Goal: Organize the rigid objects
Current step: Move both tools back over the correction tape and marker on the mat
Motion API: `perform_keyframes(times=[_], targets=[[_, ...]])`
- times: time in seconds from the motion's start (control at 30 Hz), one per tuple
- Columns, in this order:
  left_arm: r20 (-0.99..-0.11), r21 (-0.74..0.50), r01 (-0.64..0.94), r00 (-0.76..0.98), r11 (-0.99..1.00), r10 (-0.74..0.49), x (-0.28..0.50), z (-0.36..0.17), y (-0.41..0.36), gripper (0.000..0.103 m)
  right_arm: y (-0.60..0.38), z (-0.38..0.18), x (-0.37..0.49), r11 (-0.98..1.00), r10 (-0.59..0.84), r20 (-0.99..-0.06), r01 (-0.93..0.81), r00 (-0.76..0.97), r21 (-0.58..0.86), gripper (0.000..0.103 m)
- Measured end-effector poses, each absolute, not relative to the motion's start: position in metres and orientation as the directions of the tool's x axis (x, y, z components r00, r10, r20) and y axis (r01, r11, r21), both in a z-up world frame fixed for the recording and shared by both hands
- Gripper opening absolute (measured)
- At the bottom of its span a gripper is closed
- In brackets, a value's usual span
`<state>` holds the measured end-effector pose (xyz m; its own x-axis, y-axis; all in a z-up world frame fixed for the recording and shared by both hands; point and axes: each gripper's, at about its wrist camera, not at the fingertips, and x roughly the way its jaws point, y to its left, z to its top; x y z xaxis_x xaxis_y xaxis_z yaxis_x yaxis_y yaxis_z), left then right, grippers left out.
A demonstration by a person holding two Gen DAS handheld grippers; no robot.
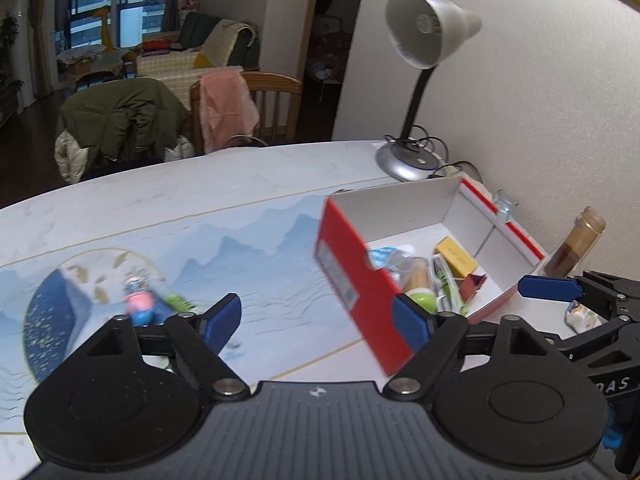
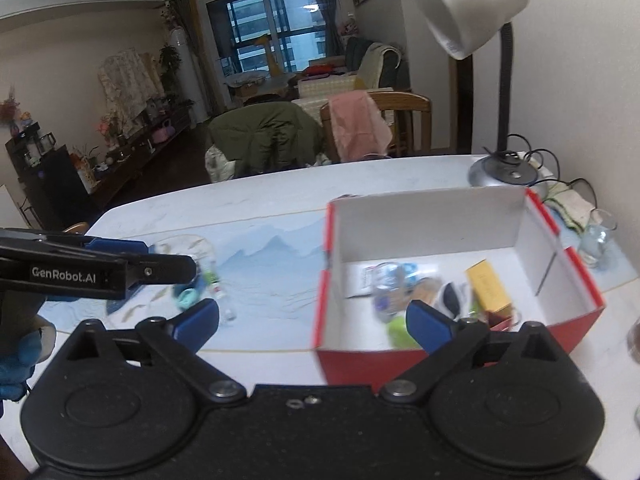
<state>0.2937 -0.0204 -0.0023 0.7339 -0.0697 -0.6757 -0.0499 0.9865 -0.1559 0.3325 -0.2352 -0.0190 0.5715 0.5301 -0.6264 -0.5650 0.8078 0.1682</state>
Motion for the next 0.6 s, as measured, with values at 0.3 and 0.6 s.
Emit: perform_keyframes(times=[0.3, 0.6], targets=[[-0.663, -0.145, -0.066, 0.748, 0.987, -0.047, 0.257, -0.008, 0.029, 0.101, -0.194, -0.025, 0.305, 0.784, 0.565, -0.627, -0.586, 0.536, 0.204, 0.101], [-0.649, -0.140, -0.060, 0.760, 0.988, -0.046, 0.229, -0.040, 0.060, 0.103, -0.155, -0.036, 0.296, 0.783, 0.555, -0.649, -0.591, 0.520, 0.196, 0.100]])
